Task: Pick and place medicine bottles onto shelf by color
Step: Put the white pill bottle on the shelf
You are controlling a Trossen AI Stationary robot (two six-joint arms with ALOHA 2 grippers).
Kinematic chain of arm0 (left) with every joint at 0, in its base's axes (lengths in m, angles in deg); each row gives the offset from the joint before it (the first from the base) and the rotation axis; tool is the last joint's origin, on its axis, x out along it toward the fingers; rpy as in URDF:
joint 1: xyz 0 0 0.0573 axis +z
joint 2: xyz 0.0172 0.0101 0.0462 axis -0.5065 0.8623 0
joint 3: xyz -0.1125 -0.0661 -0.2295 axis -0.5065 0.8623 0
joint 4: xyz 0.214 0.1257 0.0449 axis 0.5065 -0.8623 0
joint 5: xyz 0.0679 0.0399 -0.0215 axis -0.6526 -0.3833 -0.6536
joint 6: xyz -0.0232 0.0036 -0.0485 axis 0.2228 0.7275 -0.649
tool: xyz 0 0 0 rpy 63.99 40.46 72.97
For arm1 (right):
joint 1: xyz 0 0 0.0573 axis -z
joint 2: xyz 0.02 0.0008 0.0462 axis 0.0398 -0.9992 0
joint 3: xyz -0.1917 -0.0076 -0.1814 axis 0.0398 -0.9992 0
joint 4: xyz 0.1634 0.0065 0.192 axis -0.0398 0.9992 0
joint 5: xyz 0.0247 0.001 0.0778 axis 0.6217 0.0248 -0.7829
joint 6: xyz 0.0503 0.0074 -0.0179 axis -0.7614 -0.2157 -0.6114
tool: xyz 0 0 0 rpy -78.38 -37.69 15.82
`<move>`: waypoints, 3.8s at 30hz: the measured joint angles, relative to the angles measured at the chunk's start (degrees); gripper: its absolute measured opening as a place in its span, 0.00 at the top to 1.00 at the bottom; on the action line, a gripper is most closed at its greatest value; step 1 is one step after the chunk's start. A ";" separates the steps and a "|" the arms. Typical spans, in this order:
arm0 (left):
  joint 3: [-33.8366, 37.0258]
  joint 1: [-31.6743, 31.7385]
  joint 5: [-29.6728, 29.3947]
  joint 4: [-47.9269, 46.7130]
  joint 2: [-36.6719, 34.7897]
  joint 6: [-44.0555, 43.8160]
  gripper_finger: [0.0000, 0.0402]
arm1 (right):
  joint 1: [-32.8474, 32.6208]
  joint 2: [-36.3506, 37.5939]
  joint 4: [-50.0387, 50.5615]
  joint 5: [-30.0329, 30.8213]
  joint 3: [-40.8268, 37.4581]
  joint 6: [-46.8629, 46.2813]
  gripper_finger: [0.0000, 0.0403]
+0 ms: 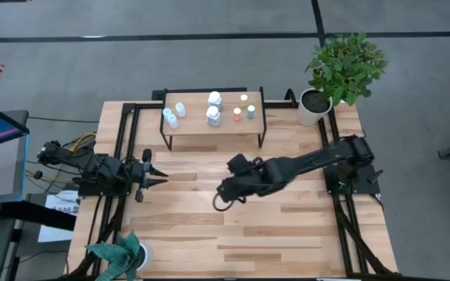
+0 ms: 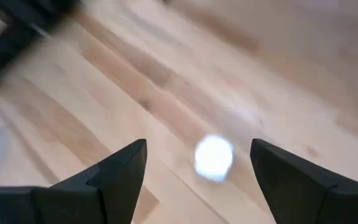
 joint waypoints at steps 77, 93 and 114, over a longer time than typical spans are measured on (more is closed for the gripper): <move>0.00 0.00 0.00 -0.02 0.00 0.02 0.84 | 21.30 -18.37 10.28 -22.30 35.92 49.31 0.58; 0.00 0.00 0.00 -0.02 0.00 0.00 0.84 | 31.18 -19.05 10.30 -25.87 35.90 63.35 0.55; 0.00 -0.01 0.00 -0.02 0.00 0.00 0.84 | 34.74 -19.05 10.37 -26.61 35.90 73.47 0.51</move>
